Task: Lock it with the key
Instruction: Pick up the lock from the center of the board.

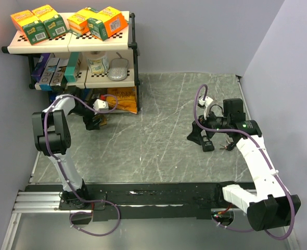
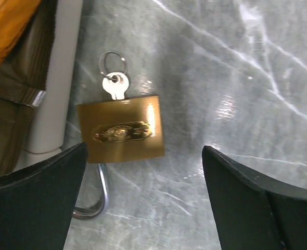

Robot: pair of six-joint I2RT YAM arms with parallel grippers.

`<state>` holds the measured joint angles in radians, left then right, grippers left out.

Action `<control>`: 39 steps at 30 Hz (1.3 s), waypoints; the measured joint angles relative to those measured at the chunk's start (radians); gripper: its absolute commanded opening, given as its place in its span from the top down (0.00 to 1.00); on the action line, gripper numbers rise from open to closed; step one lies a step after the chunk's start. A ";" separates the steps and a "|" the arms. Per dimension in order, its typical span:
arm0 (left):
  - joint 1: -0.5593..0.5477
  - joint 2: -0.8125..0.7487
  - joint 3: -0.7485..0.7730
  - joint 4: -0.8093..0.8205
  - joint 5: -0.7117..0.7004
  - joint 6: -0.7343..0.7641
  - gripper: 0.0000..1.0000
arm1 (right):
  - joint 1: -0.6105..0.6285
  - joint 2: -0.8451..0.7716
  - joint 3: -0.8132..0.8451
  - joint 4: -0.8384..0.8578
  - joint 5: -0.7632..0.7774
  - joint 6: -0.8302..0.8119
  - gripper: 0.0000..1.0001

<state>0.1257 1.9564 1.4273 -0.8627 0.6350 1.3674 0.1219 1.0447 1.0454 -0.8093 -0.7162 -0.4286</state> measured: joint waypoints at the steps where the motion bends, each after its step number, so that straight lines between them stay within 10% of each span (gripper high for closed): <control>1: 0.000 0.001 -0.003 0.013 0.000 -0.002 0.05 | 0.000 0.000 0.000 0.000 0.000 0.000 0.00; 12: -0.019 0.025 -0.050 0.131 -0.038 -0.045 0.05 | 0.000 0.027 0.002 -0.017 -0.008 0.000 0.00; 27: -0.117 -0.129 -0.264 0.236 -0.051 -0.055 0.43 | 0.000 0.029 0.002 -0.032 -0.019 0.009 0.00; 39: -0.146 -0.225 -0.346 0.161 -0.061 -0.045 0.02 | 0.000 0.009 0.000 -0.032 -0.038 0.016 0.00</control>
<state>-0.0204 1.7317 1.0813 -0.7021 0.5735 1.3228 0.1219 1.0538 1.0458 -0.8417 -0.7544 -0.4129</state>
